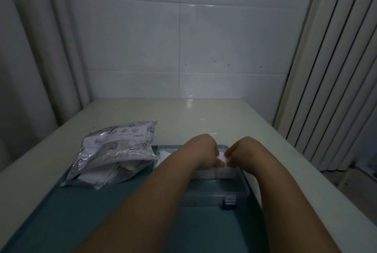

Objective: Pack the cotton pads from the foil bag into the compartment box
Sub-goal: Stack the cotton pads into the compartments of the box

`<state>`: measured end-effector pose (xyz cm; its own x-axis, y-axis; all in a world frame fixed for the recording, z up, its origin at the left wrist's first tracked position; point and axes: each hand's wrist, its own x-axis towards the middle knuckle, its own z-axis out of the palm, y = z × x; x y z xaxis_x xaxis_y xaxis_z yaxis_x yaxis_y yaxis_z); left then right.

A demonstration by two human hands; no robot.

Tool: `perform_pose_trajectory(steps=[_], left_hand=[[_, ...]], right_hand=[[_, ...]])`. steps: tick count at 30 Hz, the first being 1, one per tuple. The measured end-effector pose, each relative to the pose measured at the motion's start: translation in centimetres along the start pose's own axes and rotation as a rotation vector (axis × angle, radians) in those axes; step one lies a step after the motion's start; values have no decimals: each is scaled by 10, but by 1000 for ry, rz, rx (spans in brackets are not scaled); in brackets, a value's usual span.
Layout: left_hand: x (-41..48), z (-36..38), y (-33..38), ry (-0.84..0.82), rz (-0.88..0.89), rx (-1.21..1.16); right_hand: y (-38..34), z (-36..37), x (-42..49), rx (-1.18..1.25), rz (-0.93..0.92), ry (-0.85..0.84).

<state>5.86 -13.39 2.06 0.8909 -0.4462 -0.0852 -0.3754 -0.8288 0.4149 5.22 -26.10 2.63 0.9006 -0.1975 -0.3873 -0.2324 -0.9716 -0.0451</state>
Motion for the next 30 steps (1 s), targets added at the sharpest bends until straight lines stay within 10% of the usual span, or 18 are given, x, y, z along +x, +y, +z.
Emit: perform_pose_trajectory(steps=[15, 30], left_hand=[[-9, 1, 3, 269, -31, -38], [-70, -25, -61, 592, -72, -410]], right_hand=[[4, 1, -3, 412, 11, 250], [-33, 15, -33, 639, -347, 558]])
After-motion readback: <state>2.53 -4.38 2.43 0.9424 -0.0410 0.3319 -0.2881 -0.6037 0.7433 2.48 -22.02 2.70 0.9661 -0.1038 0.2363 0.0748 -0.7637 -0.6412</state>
